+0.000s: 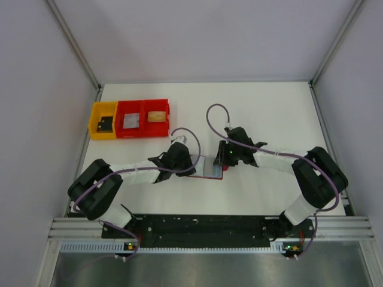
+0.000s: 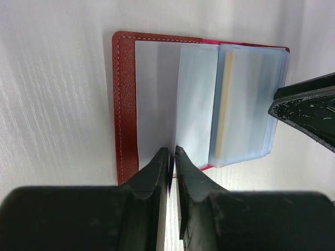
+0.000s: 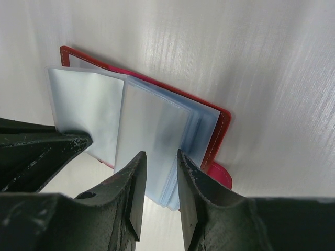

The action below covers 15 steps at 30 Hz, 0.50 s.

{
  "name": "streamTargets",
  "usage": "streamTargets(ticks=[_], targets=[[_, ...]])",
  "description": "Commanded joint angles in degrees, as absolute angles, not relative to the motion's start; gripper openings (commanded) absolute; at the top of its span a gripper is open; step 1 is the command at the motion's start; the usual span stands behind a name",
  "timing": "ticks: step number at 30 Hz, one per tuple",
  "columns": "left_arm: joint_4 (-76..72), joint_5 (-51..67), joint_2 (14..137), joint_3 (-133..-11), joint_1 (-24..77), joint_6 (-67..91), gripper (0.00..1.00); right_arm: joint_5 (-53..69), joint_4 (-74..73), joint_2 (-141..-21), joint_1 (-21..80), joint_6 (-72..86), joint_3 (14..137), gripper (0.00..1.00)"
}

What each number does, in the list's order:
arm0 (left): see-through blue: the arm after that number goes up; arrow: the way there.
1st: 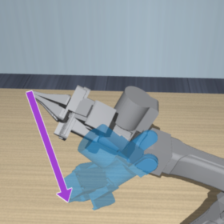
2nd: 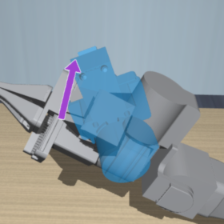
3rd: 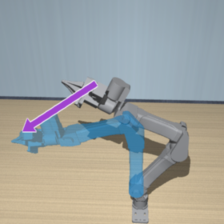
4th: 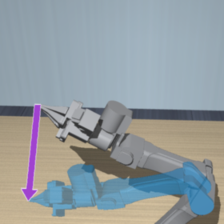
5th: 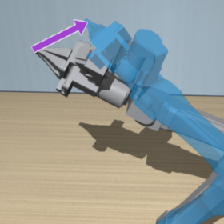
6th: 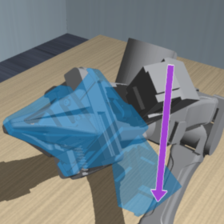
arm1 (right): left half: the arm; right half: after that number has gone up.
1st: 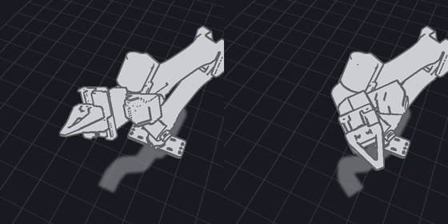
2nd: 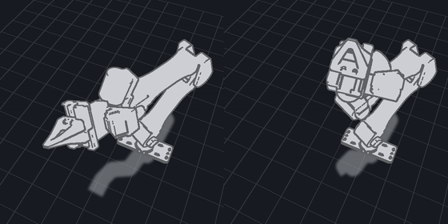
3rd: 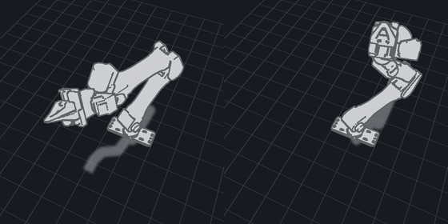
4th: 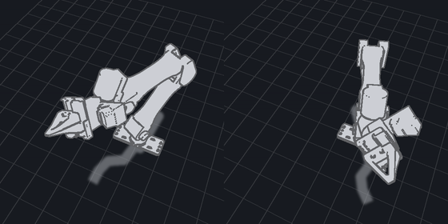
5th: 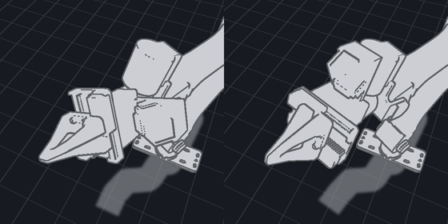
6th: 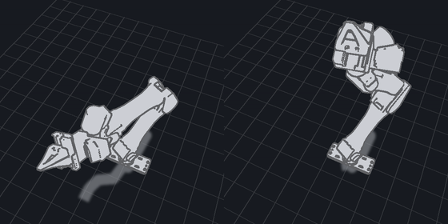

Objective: Take the credit cards out of the card holder
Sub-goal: Remove the credit card from the card holder.

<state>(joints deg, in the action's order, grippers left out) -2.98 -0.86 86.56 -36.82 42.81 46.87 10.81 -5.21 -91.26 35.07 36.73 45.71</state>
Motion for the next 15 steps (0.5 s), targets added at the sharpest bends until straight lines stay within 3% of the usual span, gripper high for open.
streamTargets(ticks=[1, 15], targets=[[-5.0, -0.6, 86.4, -36.3, 42.9, 47.4, 0.15, 8.1, -6.2, -90.5, 34.9, 37.0, 46.1, 0.31], [-5.4, -0.3, 86.4, -36.2, 42.9, 47.6, 0.15, 12.7, -3.6, -91.4, 35.0, 38.1, 46.1, 0.34]])
